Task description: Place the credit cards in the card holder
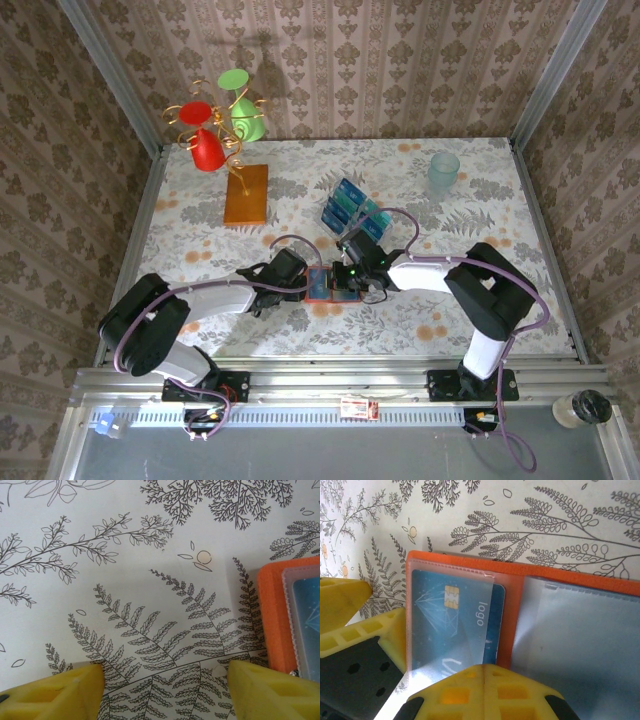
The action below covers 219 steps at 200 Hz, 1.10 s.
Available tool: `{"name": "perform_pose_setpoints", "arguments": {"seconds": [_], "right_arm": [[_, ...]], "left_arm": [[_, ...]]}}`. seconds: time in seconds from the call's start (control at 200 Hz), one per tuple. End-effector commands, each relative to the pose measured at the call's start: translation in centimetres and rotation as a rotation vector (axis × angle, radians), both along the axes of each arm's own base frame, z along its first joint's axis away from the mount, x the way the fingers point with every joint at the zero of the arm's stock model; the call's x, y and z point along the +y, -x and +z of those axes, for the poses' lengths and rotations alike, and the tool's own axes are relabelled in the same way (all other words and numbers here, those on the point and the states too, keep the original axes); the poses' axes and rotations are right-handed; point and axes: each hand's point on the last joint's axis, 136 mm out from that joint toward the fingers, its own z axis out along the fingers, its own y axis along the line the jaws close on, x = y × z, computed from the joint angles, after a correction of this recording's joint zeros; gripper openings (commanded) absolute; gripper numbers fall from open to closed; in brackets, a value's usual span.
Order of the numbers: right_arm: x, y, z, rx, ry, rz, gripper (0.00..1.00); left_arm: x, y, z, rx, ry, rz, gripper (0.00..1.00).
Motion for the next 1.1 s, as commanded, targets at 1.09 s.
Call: {"name": "perform_pose_setpoints", "arguments": {"seconds": [1.09], "right_arm": [[1.1,0.2,-2.4,0.074,-0.024,-0.048,0.02]], "left_arm": [[0.6,-2.0,3.6,-0.028,0.02,0.041,0.68]]}}
